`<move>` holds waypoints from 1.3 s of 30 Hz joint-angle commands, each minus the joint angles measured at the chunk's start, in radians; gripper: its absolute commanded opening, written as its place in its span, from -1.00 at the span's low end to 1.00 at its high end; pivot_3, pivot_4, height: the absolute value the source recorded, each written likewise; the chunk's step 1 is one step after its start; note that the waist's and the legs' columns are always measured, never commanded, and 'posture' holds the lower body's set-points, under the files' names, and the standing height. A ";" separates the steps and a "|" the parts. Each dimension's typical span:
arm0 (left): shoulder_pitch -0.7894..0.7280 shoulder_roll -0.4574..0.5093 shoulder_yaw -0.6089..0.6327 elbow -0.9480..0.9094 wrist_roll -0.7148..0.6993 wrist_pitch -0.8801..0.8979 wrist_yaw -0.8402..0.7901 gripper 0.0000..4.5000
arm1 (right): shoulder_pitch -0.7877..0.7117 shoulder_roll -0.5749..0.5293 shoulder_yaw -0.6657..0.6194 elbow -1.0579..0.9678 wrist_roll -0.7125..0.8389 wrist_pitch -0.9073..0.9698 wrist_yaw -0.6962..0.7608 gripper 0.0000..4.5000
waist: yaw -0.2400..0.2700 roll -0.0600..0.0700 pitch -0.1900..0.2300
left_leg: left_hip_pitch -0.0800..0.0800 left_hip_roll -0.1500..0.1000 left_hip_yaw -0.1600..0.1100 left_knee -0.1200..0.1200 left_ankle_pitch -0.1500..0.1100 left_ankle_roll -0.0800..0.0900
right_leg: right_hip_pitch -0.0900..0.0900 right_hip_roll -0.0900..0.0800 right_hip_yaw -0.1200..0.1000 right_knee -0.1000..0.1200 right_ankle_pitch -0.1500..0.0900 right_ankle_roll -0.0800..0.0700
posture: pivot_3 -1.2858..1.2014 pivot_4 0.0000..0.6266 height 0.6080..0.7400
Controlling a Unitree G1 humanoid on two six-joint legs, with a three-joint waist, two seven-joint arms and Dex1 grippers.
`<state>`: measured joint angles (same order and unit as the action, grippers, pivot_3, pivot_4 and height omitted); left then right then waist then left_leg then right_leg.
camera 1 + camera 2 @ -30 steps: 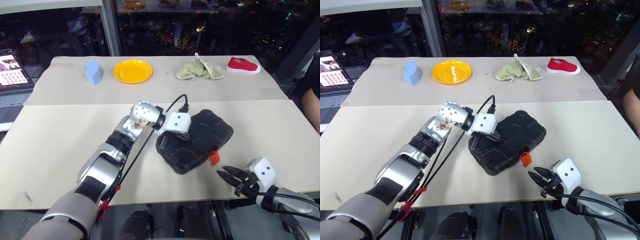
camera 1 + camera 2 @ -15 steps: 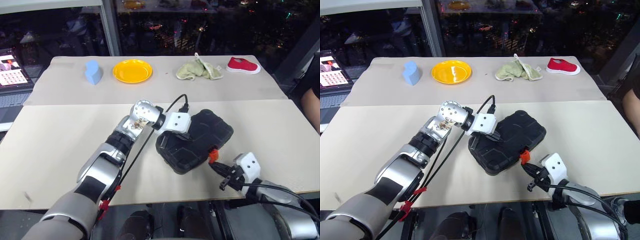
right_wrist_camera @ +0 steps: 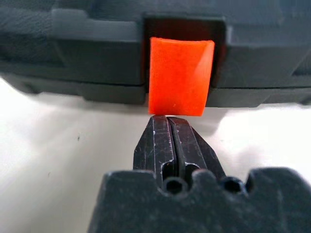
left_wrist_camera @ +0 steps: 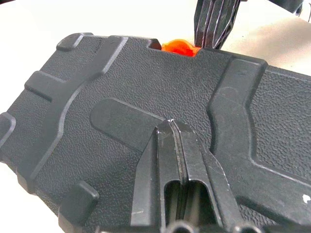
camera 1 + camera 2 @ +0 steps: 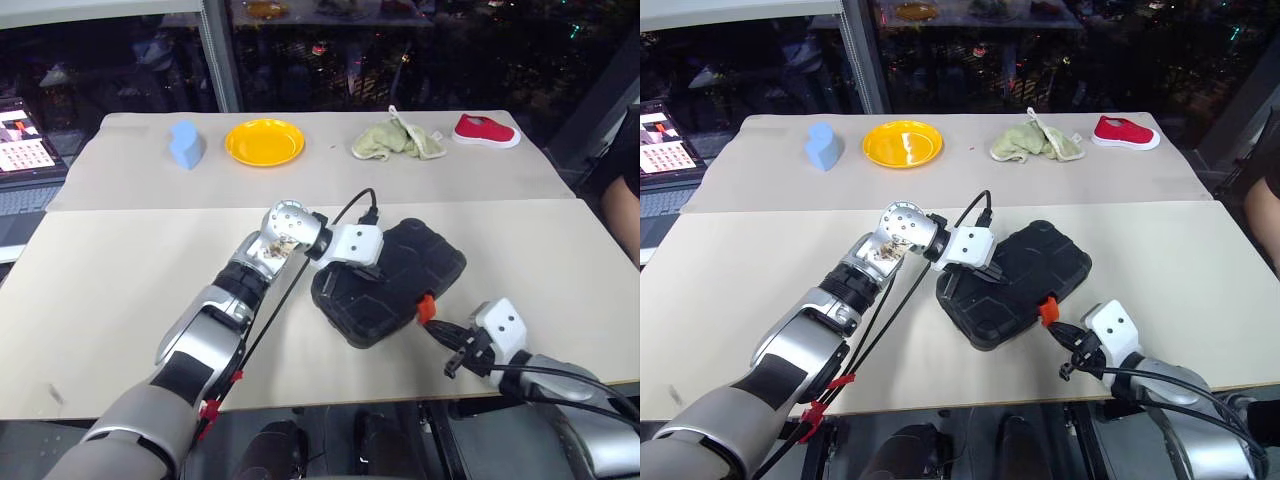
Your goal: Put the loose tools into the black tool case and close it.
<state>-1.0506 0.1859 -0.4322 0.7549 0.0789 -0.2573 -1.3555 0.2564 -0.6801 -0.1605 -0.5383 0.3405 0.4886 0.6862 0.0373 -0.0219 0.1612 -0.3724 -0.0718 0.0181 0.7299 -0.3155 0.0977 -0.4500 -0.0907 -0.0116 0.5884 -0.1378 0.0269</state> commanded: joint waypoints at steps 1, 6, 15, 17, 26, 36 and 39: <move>0.008 0.000 -0.030 0.030 0.042 0.007 -0.004 -1.00 | 0.004 -0.049 -0.087 -0.048 0.047 0.018 0.040 -1.00 | 0.001 0.000 0.000 | 0.000 0.000 0.000 0.000 0.000 0.000 | 0.000 0.000 0.000 0.000 0.000 0.000 | 0.03 -0.52 1.00; 0.005 -0.002 -0.030 0.035 0.043 0.005 -0.001 -1.00 | -0.058 -0.067 -0.080 -0.017 0.055 0.039 0.038 -1.00 | 0.000 0.000 0.000 | 0.002 0.000 0.000 0.000 0.000 0.001 | 0.003 -0.001 0.000 -0.002 -0.003 0.006 | 0.03 -0.52 1.00; 0.000 -0.003 -0.028 0.042 0.045 0.001 0.004 -1.00 | -0.177 -0.033 0.043 0.058 0.008 0.044 0.012 -1.00 | -0.006 0.000 0.000 | 0.002 0.000 0.000 0.000 -0.001 0.001 | 0.004 -0.002 0.000 -0.002 -0.001 0.003 | 0.03 -0.52 1.00; 0.001 -0.004 -0.029 0.042 0.044 0.002 0.005 -1.00 | -0.194 -0.024 0.058 0.070 0.001 0.041 0.006 -1.00 | -0.015 -0.001 0.000 | 0.003 0.001 0.000 0.000 0.000 0.001 | 0.004 -0.002 0.000 -0.002 -0.001 0.003 | 0.03 -0.52 1.00; 0.011 -0.010 -0.034 0.043 0.049 0.001 0.010 -1.00 | -0.252 0.024 0.085 0.104 -0.027 0.026 -0.025 -1.00 | -0.033 -0.001 0.000 | 0.004 0.002 0.000 0.000 0.000 0.000 | 0.005 -0.002 0.001 -0.002 -0.003 0.006 | 0.03 -0.52 1.00; 0.011 -0.020 -0.040 0.067 0.057 -0.006 0.018 -1.00 | -0.301 0.082 0.096 0.118 -0.028 0.039 -0.053 -1.00 | -0.033 -0.001 0.000 | 0.003 0.002 0.000 0.000 0.000 -0.001 | 0.003 -0.003 0.001 -0.002 0.001 0.000 | 0.03 -0.52 1.00; 0.011 -0.020 -0.038 0.073 0.056 -0.001 0.021 -1.00 | -0.294 0.086 0.078 0.096 -0.008 0.056 -0.050 -1.00 | -0.033 -0.001 0.000 | 0.004 0.002 0.000 0.000 0.000 -0.001 | 0.003 -0.003 0.001 -0.002 0.000 0.001 | 0.03 -0.52 1.00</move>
<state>-1.0593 0.1755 -0.4306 0.7896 0.0863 -0.2640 -1.3290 0.0094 -0.6031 -0.0503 -0.3614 0.2920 0.5590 0.6363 0.0045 -0.0224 0.1616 -0.3689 -0.0700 0.0180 0.7298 -0.3154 0.0972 -0.4464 -0.0933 -0.0104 0.5869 -0.1379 0.0281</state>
